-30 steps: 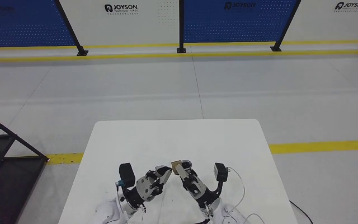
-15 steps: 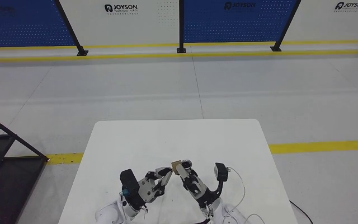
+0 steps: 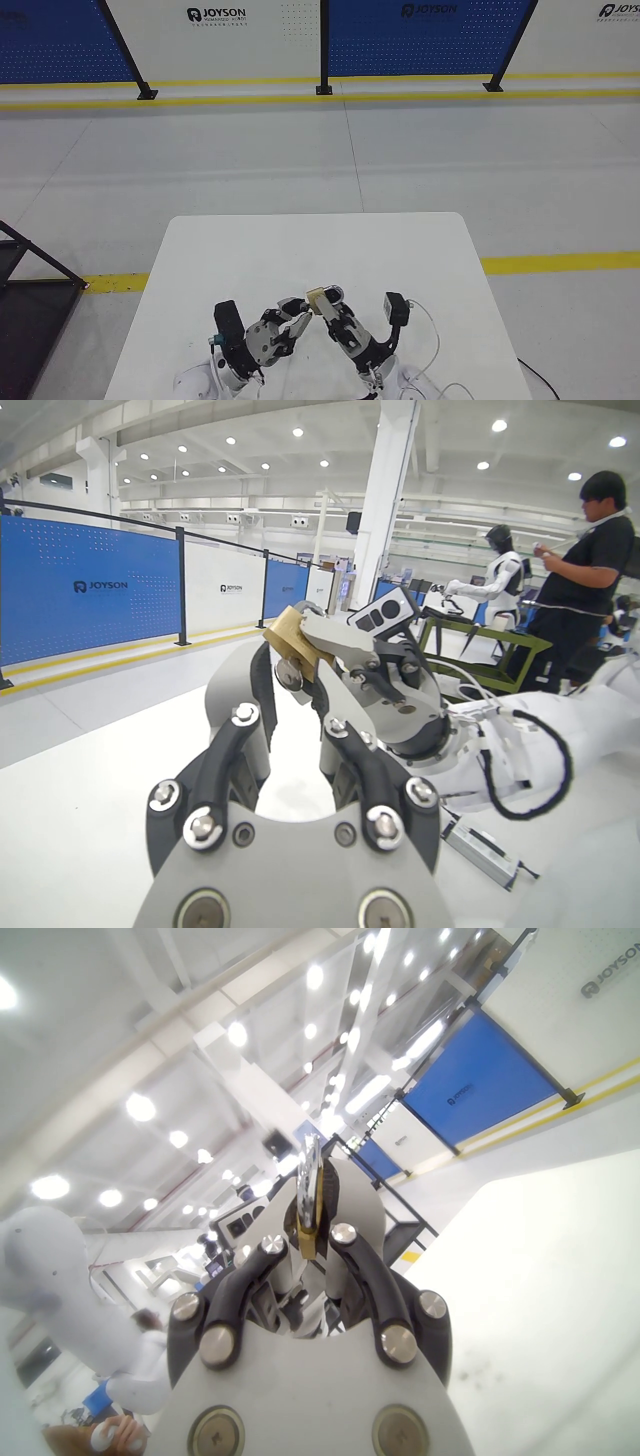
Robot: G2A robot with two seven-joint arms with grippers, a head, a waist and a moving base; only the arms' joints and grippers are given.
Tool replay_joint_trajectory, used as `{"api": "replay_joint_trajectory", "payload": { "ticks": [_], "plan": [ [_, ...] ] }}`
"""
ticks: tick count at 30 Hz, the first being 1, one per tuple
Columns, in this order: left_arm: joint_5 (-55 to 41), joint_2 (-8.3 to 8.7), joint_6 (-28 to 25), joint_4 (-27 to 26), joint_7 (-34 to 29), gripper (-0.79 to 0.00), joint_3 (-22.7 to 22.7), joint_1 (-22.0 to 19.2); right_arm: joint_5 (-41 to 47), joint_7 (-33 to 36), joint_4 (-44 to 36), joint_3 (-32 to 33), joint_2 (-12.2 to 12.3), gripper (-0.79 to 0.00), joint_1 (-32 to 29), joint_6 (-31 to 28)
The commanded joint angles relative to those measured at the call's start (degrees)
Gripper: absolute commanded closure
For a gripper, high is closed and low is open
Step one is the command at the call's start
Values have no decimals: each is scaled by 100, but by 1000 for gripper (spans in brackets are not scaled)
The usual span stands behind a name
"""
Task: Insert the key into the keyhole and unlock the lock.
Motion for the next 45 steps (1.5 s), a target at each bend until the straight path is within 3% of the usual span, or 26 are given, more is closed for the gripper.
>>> {"api": "replay_joint_trajectory", "payload": {
  "ticks": [1, 3, 5, 9, 12, 13, 14, 16, 25, 28, 29, 31, 32, 33, 34, 38, 43, 45],
  "plan": [
    [-269, 21, -295, 13, -119, -357, -51, 0, 4, 2, -2, 12, 4, 0, -6, -26],
    [-503, 44, -534, 34, -244, -397, -126, 6, 10, 7, -5, 23, 9, 0, -11, -55],
    [-868, 72, -933, 90, -406, -489, -175, 24, -3, 13, -14, 43, 15, 0, -7, -118],
    [-2074, 158, -1900, 371, -1039, -505, -253, -8, -171, -12, -17, 124, 40, 0, -21, -315],
    [-3236, 286, -1900, 332, -1914, -554, -13, -57, -249, -58, -12, 166, 50, 0, -55, -359],
    [-3681, 349, -1900, 298, -2314, -591, 68, -95, -256, -63, -12, 173, 53, 0, -59, -366],
    [-4110, 413, -1900, 284, -2650, -785, 81, -139, -261, -67, -15, 177, 54, 0, -61, -373],
    [-4592, 494, -1900, 292, -3112, -785, 78, -170, -293, -74, -18, 191, 57, 0, -57, -372],
    [-4610, 492, -1865, 292, -3109, -785, 87, -171, -321, -79, -21, 195, 58, 0, -59, -363],
    [-5161, 475, -1730, 300, -3219, -785, 313, -213, -281, -21, -70, 185, 57, 0, -53, -261],
    [-5380, 477, -1716, 335, -3352, -779, 406, -242, -258, 4, -92, 181, 59, 0, -57, -248],
    [-5810, 488, -1665, 388, -3566, -665, 485, -358, -232, 48, -112, 188, 65, 0, -62, -238],
    [-5950, 495, -1636, 418, -3704, -483, 522, -398, -220, 62, -120, 192, 68, 0, -65, -236],
    [-6068, 501, -1605, 430, -3800, -376, 534, -440, -204, 76, -127, 193, 70, 0, -68, -243],
    [-6146, 506, -1591, 438, -3876, -326, 544, -470, -193, 100, -129, 197, 73, 0, -68, -238],
    [-6220, 509, -1501, 441, -3995, -182, 530, -532, -137, 171, -147, 204, 82, 0, -58, -213],
    [-6076, 489, -1451, 420, -3966, -108, 552, -529, -81, 248, -157, 199, 90, 0, -49, -193],
    [-6037, 478, -1446, 422, -3926, -120, 562, -533, -71, 273, -164, 198, 92, 0, -44, -184]
  ]
}}
